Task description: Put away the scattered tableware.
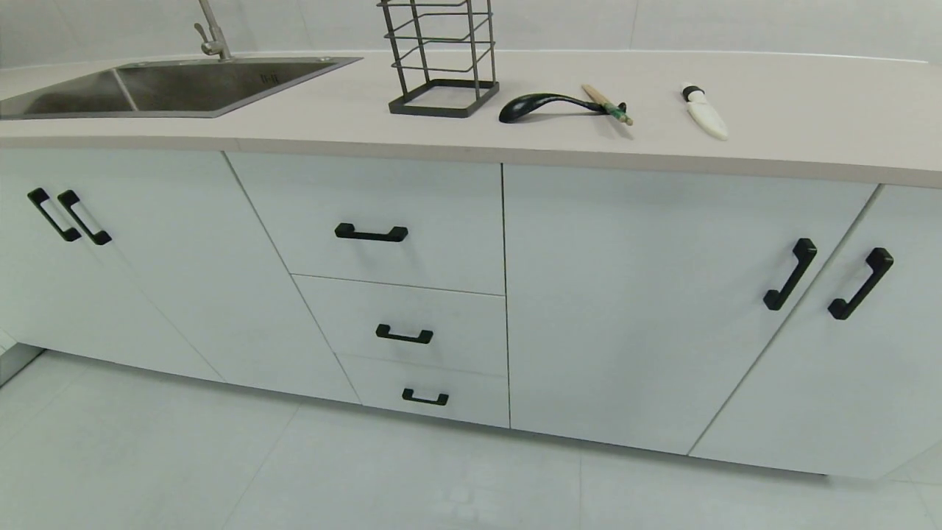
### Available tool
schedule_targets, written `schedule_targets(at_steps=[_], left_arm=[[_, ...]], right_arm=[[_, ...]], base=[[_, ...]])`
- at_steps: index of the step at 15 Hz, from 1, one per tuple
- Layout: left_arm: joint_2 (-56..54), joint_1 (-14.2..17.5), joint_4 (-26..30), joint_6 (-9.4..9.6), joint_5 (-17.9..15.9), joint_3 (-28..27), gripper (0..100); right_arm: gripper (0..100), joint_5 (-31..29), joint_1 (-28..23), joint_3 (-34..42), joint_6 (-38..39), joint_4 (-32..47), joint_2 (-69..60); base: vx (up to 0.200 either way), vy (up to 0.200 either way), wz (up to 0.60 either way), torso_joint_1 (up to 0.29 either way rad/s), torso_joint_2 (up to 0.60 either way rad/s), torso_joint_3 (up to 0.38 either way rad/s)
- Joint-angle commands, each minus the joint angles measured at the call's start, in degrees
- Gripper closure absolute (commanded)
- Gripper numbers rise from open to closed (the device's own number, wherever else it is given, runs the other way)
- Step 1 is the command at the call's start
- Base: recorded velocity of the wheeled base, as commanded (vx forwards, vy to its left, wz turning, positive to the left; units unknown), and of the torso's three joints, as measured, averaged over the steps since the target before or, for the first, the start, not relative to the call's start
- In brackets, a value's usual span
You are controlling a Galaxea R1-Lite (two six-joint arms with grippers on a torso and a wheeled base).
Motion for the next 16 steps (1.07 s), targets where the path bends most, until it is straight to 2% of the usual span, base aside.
schedule_targets(at_steps=[1, 4, 16], left_arm=[[0.0, 0.0, -0.1, -0.02, 0.0, 0.0, 0], [0.0, 0.0, 0.0, 0.16, 0.0, 0.0, 0], [0.0, 0.0, 0.0, 0.33, 0.0, -0.1, 0]], right_arm=[[100, 0.0, 0.0, 0.0, 0.0, 0.0, 0.1], [100, 0.0, 0.0, 0.0, 0.0, 0.0, 0.1], [100, 0.0, 0.0, 0.0, 0.0, 0.0, 0.1]], base=[[0.000, 0.200, 0.00, 0.002, 0.00, 0.012], [0.000, 0.200, 0.00, 0.001, 0.01, 0.001], [0.000, 0.000, 0.00, 0.000, 0.00, 0.000]])
